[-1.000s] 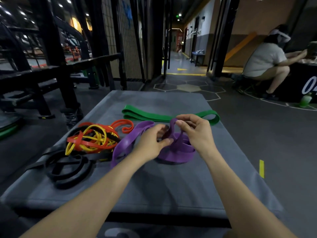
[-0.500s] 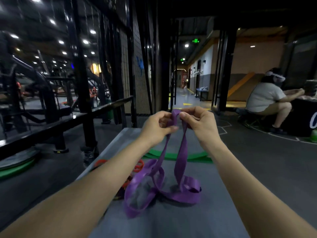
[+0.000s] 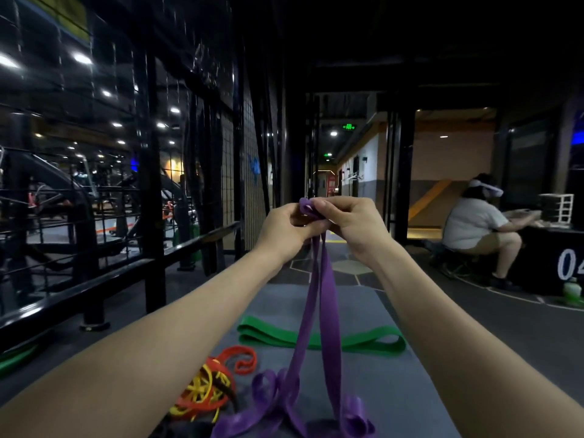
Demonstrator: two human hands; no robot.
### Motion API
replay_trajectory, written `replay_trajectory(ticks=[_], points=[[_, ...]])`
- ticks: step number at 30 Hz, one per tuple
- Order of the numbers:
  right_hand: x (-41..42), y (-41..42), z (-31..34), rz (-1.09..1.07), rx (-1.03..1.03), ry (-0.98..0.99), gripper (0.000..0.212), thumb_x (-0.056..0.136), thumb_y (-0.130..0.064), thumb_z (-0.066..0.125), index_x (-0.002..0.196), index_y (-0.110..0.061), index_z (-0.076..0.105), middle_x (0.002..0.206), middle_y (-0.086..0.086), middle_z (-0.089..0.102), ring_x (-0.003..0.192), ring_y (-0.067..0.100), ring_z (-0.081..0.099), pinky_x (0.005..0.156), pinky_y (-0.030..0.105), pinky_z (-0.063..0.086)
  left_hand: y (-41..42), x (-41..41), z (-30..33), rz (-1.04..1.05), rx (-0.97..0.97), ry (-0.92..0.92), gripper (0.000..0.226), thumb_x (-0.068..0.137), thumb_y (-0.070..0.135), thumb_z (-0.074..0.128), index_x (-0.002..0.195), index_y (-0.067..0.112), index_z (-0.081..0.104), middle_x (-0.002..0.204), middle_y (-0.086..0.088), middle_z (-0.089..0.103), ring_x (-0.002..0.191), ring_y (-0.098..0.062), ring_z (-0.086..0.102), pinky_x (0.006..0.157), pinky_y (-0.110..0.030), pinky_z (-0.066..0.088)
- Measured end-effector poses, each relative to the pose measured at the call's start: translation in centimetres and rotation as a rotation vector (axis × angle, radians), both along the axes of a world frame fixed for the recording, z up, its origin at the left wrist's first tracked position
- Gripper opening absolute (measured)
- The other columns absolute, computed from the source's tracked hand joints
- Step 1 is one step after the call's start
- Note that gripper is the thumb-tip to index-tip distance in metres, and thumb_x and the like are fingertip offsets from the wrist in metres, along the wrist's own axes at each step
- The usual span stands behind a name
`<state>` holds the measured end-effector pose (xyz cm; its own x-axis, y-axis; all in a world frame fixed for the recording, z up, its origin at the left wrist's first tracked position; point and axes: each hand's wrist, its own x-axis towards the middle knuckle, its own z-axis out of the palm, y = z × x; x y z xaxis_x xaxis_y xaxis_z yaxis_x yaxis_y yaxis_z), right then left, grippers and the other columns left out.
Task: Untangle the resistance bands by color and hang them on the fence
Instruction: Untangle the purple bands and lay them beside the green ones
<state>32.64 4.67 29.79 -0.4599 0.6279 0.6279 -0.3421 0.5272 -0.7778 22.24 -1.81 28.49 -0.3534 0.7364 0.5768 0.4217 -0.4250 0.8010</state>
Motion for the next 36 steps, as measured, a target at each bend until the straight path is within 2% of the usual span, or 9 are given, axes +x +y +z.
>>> replay_trajectory(ticks=[5,12,14,16,18,23,26,32,36], points=[[1.7,1.0,-0.9,0.034,-0.009,-0.069,0.027,0.093,-0.003,0.047,0.119,-0.001,0.058,0.087,-0.002,0.065,0.069,-0.003,0.065,0.066,0.011,0.053,1.0,-0.5,0.8,-0.038,-0.002,-0.100,0.015,0.083,0.009,0.067,0.092,0.020,0.062,0.096,-0.006,0.067,0.099,-0.027,0.065,0.090,-0.044,0.054],[0.6,1.6,-5.4,-0.168,0.153,-0.250,0.040,0.086,-0.011,0.064,0.124,-0.002,0.055,0.108,0.016,0.067,0.093,0.016,0.061,0.091,0.032,0.050,2.1,0.5,3.2,-0.062,0.037,-0.104,0.022,0.084,0.007,0.065,0.106,0.007,0.060,0.089,0.002,0.062,0.086,-0.011,0.062,0.069,-0.019,0.055],[0.3,1.8,-4.8,-0.153,0.101,-0.178,0.038,0.088,-0.007,0.059,0.126,-0.004,0.053,0.100,0.012,0.066,0.089,0.015,0.059,0.085,0.031,0.053,2.1,0.7,3.8,-0.078,0.048,-0.155,0.027,0.085,0.006,0.063,0.112,0.003,0.058,0.089,0.002,0.062,0.080,-0.008,0.063,0.066,-0.017,0.056],[0.2,1.8,-4.3,-0.127,0.078,-0.152,0.036,0.091,-0.006,0.054,0.128,-0.006,0.052,0.097,0.010,0.063,0.087,0.015,0.058,0.073,0.016,0.051,2.0,0.6,4.5,-0.095,0.063,-0.194,0.031,0.085,0.005,0.063,0.115,0.002,0.056,0.089,0.001,0.062,0.081,-0.010,0.063,0.076,-0.024,0.057],[-0.4,1.8,-4.4,-0.141,0.133,-0.153,0.032,0.094,-0.009,0.050,0.126,-0.005,0.052,0.099,0.018,0.064,0.084,0.015,0.055,0.066,0.010,0.046,1.9,0.6,5.0,-0.119,0.081,-0.238,0.032,0.086,0.003,0.061,0.117,0.000,0.054,0.088,-0.001,0.061,0.080,-0.011,0.062,0.081,-0.029,0.055],[-2.2,1.5,-5.6,-0.210,0.245,-0.215,0.023,0.096,-0.021,0.048,0.116,-0.011,0.051,0.096,0.001,0.061,0.091,0.016,0.060,0.079,0.028,0.045,1.6,0.9,5.9,-0.180,0.111,-0.327,0.030,0.087,-0.001,0.058,0.116,-0.004,0.053,0.082,-0.002,0.059,0.075,-0.013,0.061,0.072,-0.025,0.056],[-3.1,1.4,-6.2,-0.152,0.209,-0.296,0.008,0.096,-0.020,0.048,0.099,-0.013,0.050,0.087,0.004,0.059,0.085,0.021,0.060,0.074,0.030,0.045,1.2,0.4,6.4,-0.186,0.123,-0.355,0.028,0.086,0.000,0.060,0.113,-0.001,0.054,0.084,-0.003,0.059,0.080,-0.016,0.061,0.082,-0.033,0.055],[-3.6,1.7,-6.0,-0.221,0.217,-0.332,0.010,0.093,-0.008,0.039,0.098,-0.007,0.047,0.086,0.013,0.061,0.078,0.028,0.057,0.065,0.032,0.046,0.2,-2.2,6.6,-0.147,0.150,-0.404,0.026,0.086,0.003,0.061,0.112,-0.002,0.056,0.087,-0.003,0.059,0.087,-0.017,0.061,0.095,-0.043,0.050],[-4.1,1.6,-5.7,-0.084,0.149,-0.246,0.016,0.091,0.000,0.043,0.083,-0.014,0.040,0.059,0.007,0.053,0.047,0.013,0.055,0.051,0.027,0.048,-0.7,-3.4,6.7,-0.144,0.177,-0.465,0.009,0.087,0.003,0.060,0.095,0.007,0.058,0.091,-0.005,0.061,0.094,-0.019,0.060,0.098,-0.043,0.048]])
